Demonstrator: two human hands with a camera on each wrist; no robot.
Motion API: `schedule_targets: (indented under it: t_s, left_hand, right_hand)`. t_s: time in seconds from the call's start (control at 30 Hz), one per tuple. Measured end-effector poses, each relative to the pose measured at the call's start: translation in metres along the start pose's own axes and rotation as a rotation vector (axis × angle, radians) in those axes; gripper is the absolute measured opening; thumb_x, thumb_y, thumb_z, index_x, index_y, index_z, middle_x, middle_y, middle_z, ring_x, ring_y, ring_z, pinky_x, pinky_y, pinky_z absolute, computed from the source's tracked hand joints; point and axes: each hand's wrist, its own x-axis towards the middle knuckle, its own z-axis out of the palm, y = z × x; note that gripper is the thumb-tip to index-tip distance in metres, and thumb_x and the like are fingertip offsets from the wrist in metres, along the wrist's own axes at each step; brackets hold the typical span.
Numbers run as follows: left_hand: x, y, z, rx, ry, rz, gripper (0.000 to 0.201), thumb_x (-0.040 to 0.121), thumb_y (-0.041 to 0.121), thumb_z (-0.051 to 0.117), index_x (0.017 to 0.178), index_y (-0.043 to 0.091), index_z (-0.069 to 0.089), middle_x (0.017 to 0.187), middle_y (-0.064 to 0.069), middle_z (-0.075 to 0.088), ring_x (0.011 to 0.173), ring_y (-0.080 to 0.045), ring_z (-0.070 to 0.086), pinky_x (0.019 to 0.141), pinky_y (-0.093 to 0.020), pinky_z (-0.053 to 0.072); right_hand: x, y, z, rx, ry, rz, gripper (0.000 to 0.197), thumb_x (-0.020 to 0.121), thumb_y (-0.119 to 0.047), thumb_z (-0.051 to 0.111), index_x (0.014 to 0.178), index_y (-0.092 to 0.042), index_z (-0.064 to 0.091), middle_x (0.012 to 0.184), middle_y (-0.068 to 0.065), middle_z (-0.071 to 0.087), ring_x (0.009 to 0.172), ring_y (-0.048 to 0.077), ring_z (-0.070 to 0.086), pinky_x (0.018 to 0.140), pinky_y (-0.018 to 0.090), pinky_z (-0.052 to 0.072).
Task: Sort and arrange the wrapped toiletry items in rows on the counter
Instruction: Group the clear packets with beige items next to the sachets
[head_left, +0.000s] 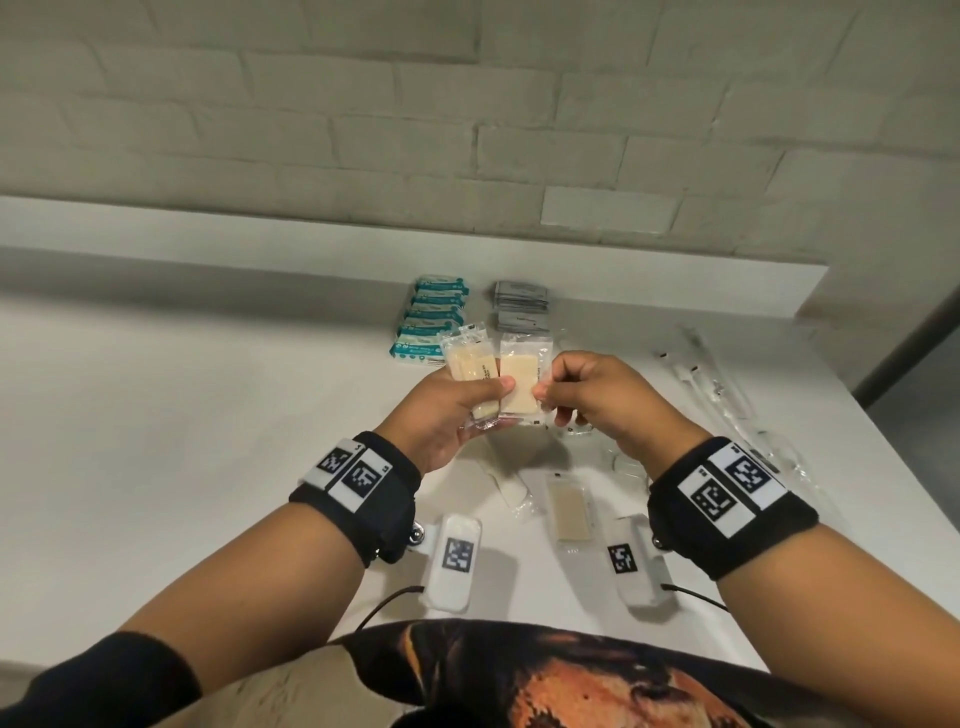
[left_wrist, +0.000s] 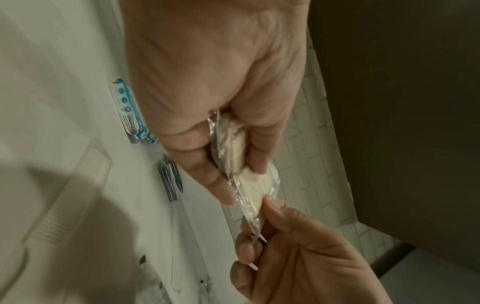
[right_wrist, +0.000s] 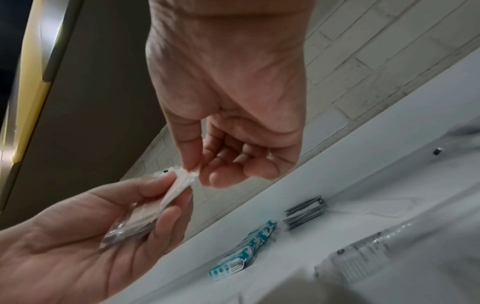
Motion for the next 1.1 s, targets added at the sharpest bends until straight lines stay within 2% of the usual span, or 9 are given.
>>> schedule_targets:
  t_s: [0.1, 0.2, 0.4, 0.53, 0.6, 0.73, 0.8, 0.93, 1.1]
  left_hand:
    - [0.001, 0.002, 0.000, 0.072, -0.020, 0.014, 0.027, 0.086, -0.001, 0.064, 0.113, 0.005, 0.064, 0.107, -0.015, 0.071, 0.095, -0.030, 0.069, 0.079, -0.038, 0.058]
    - [0.001, 0.001, 0.002, 0.160, -0.079, 0.005, 0.029, 0.084, -0.003, 0.065, 0.113, 0.005, 0.063, 0.102, -0.013, 0.072, 0.092, -0.027, 0.070, 0.081, -0.038, 0.057]
    - [0.003, -0.006, 0.000, 0.129, -0.038, -0.066, 0.018, 0.087, 0.002, 0.064, 0.104, 0.007, 0.062, 0.090, -0.009, 0.067, 0.082, -0.024, 0.068, 0.077, -0.035, 0.058]
    - [-0.001, -0.003, -0.009, -0.073, -0.078, -0.110, 0.027, 0.093, -0.006, 0.044, 0.115, 0.005, 0.054, 0.109, -0.018, 0.068, 0.096, -0.033, 0.067, 0.075, -0.037, 0.059]
    - [-0.003, -0.003, -0.012, -0.023, -0.069, -0.092, 0.028, 0.092, -0.004, 0.048, 0.118, 0.004, 0.056, 0.114, -0.018, 0.067, 0.098, -0.032, 0.066, 0.071, -0.033, 0.060]
    - [-0.005, -0.006, -0.013, 0.018, 0.023, -0.070, 0.023, 0.088, 0.002, 0.062, 0.111, 0.002, 0.061, 0.103, -0.015, 0.068, 0.085, -0.026, 0.067, 0.066, -0.029, 0.059]
    - [-0.005, -0.008, -0.013, 0.025, 0.029, -0.063, 0.020, 0.088, 0.003, 0.063, 0.108, 0.002, 0.062, 0.099, -0.014, 0.070, 0.085, -0.026, 0.068, 0.067, -0.030, 0.060]
    - [-0.004, -0.008, -0.009, 0.064, 0.026, -0.052, 0.016, 0.087, 0.004, 0.065, 0.103, 0.007, 0.065, 0.102, -0.013, 0.069, 0.096, -0.031, 0.064, 0.089, -0.041, 0.052]
    - [-0.005, -0.006, 0.000, 0.102, -0.038, -0.009, 0.017, 0.090, 0.008, 0.062, 0.106, 0.007, 0.066, 0.102, -0.013, 0.069, 0.094, -0.026, 0.065, 0.079, -0.035, 0.053]
  right_hand:
    - [0.002, -0.002, -0.003, 0.075, 0.029, -0.017, 0.008, 0.084, -0.021, 0.071, 0.086, -0.020, 0.063, 0.073, 0.000, 0.066, 0.053, 0.010, 0.055, 0.048, 0.019, 0.038]
    - [0.004, -0.009, -0.007, 0.097, 0.036, -0.039, 0.005, 0.082, -0.013, 0.072, 0.082, -0.014, 0.067, 0.066, -0.002, 0.063, 0.050, 0.008, 0.053, 0.047, 0.016, 0.039]
    - [0.013, -0.011, -0.022, -0.484, 0.149, 0.038, 0.003, 0.081, -0.012, 0.069, 0.081, -0.011, 0.072, 0.076, -0.002, 0.068, 0.063, 0.006, 0.055, 0.056, 0.019, 0.041]
    - [0.003, 0.004, -0.017, -0.648, -0.155, 0.175, 0.004, 0.085, -0.016, 0.069, 0.082, -0.014, 0.069, 0.066, -0.004, 0.063, 0.057, 0.007, 0.053, 0.054, 0.020, 0.041]
    - [-0.002, 0.015, -0.009, -0.734, -0.272, 0.233, 0.008, 0.083, -0.018, 0.072, 0.076, -0.019, 0.068, 0.069, -0.002, 0.067, 0.057, 0.009, 0.056, 0.058, 0.021, 0.045]
    - [-0.002, 0.030, -0.001, -0.907, -0.232, 0.178, 0.017, 0.082, -0.029, 0.073, 0.096, -0.022, 0.069, 0.093, -0.006, 0.065, 0.081, 0.011, 0.059, 0.069, 0.023, 0.045]
    - [0.000, 0.026, -0.003, -0.783, -0.132, 0.097, 0.019, 0.085, -0.032, 0.069, 0.102, -0.023, 0.067, 0.099, -0.007, 0.064, 0.083, 0.010, 0.060, 0.066, 0.019, 0.046]
    - [0.002, 0.001, -0.004, -0.210, -0.005, 0.024, 0.014, 0.083, -0.026, 0.073, 0.092, -0.015, 0.071, 0.081, -0.006, 0.067, 0.061, 0.008, 0.058, 0.051, 0.015, 0.042]
    - [0.003, -0.003, 0.007, -0.018, 0.049, 0.049, 0.021, 0.083, -0.017, 0.074, 0.093, -0.006, 0.060, 0.076, 0.010, 0.070, 0.052, 0.018, 0.060, 0.053, 0.029, 0.048]
